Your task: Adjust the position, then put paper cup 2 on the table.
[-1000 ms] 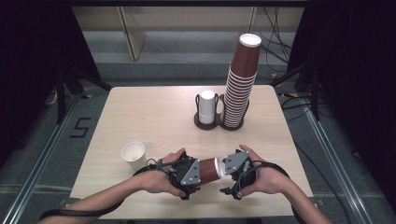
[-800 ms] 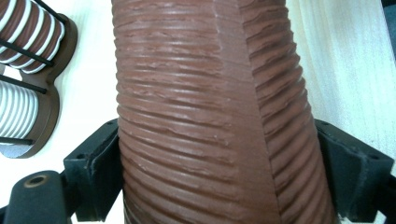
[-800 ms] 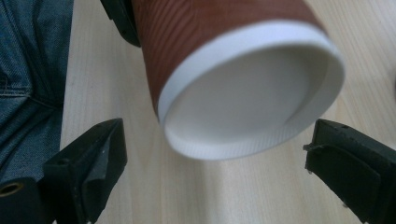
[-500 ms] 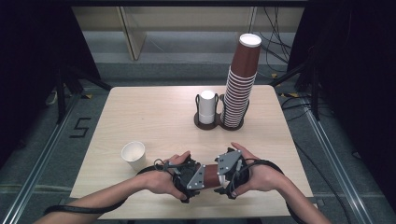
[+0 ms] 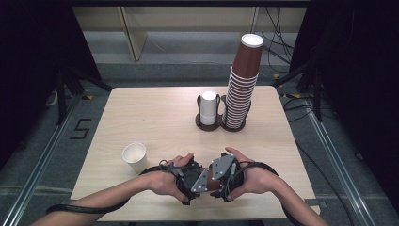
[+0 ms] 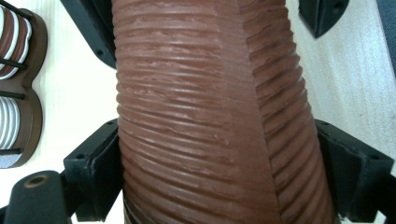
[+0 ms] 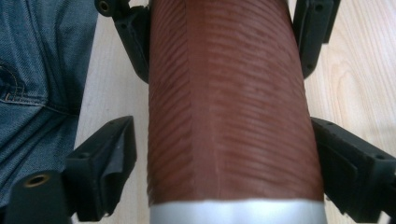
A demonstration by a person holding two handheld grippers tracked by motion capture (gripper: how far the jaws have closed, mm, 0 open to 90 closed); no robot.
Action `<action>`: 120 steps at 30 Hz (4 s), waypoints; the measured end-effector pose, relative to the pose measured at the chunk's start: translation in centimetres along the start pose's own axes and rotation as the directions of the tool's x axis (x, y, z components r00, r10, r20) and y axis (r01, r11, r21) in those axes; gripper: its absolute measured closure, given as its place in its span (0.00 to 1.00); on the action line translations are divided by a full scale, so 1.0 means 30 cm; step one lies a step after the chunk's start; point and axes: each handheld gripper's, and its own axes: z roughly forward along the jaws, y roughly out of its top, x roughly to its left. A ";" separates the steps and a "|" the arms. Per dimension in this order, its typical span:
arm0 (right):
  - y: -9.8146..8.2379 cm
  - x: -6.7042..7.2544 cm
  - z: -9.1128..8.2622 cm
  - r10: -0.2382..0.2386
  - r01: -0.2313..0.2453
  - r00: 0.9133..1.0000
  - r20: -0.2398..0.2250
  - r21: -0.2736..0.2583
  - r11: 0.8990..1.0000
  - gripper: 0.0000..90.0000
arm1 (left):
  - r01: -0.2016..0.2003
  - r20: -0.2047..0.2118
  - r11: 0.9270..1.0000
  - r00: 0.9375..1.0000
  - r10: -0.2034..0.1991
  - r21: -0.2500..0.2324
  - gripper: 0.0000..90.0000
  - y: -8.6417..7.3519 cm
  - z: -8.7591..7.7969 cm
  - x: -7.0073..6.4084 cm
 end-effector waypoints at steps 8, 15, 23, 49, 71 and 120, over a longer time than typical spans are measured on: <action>0.009 0.001 0.010 -0.002 0.002 1.000 -0.001 0.003 1.000 0.19 | -0.041 0.026 0.999 0.999 0.040 0.009 0.14 0.009 -0.003 0.008; 0.014 0.001 0.014 -0.006 0.006 1.000 0.001 0.003 1.000 0.22 | 0.011 0.018 0.999 1.000 -0.010 -0.036 0.14 0.015 0.000 -0.009; 0.012 -0.009 0.017 -0.030 0.030 1.000 -0.009 -0.012 0.999 0.23 | 0.011 0.018 0.999 1.000 -0.010 -0.040 0.13 0.012 -0.001 -0.009; -0.058 0.003 -0.013 -0.050 0.060 0.996 0.078 -0.125 0.990 0.24 | 0.057 -0.010 0.996 0.998 -0.058 -0.071 0.00 -0.049 -0.035 0.021; -0.219 0.006 -0.009 0.105 -0.056 0.988 0.116 -0.369 0.928 0.24 | 0.258 0.057 0.931 0.966 -0.252 -0.257 0.00 -0.128 -0.057 0.048; -0.166 0.022 -0.012 0.055 -0.007 0.994 0.095 -0.448 0.894 0.24 | 0.356 0.151 0.852 0.934 -0.323 -0.384 0.00 -0.096 -0.063 0.071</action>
